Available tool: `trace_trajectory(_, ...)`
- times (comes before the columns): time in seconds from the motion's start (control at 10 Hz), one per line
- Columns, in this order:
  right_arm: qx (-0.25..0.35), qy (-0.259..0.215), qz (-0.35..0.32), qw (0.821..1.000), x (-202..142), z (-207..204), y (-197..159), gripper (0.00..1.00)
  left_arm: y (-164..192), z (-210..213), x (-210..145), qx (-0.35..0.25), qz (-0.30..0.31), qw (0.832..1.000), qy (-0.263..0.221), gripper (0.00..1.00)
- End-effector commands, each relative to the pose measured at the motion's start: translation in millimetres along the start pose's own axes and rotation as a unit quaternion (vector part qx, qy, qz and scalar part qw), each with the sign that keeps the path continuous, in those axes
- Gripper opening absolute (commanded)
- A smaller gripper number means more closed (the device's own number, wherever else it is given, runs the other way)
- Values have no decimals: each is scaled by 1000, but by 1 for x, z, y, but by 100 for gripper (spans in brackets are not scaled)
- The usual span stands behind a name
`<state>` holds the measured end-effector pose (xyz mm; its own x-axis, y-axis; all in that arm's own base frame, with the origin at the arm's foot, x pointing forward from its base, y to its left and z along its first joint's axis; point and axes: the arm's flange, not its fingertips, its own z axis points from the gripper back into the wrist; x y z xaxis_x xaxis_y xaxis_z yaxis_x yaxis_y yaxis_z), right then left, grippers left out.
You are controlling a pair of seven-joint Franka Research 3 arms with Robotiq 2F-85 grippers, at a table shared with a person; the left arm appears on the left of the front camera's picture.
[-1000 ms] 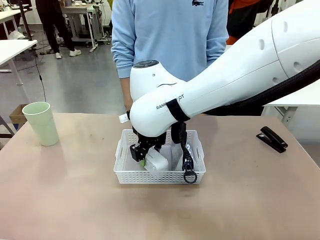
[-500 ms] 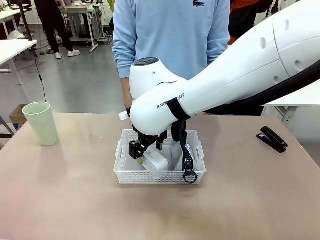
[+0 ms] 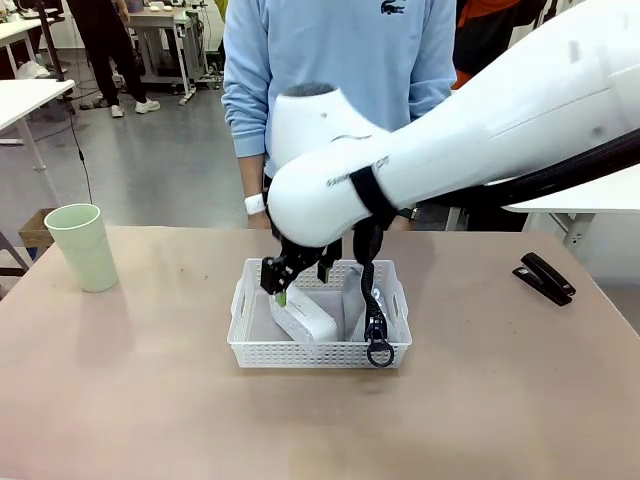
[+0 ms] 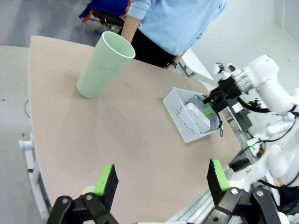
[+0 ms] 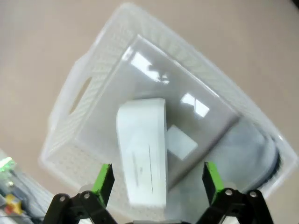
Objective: Efficiently arrange items inside the basket to fit them all.
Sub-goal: Pick up the Digital clock and place it inside the Organizing basket.
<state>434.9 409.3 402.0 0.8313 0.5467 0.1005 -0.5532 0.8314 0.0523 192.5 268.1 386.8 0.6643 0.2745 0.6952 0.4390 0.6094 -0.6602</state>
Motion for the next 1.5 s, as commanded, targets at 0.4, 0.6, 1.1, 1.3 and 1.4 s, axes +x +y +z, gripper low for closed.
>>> trace_trajectory(0.4, 338, -67, -174, 923, -191, 154, -185, 100, -2, -1, 2, -5, -8, 1000, -12, 100)
trace_trajectory(0.6, 444, -96, -233, 860, -261, 159, -249, 100, -2, -1, 2, -5, -8, 1000, -12, 100)
trace_trajectory(1.1, 602, -221, -295, 709, -411, 72, -315, 100, -2, -1, 2, -5, -8, 1000, -12, 100)
trace_trajectory(1.3, 590, -197, -299, 724, -409, 98, -330, 100, -2, -1, 2, -5, -8, 1000, -12, 100)
trace_trajectory(1.4, 590, -197, -299, 724, -409, 98, -330, 100, -2, -1, 2, -5, -8, 1000, -12, 100)
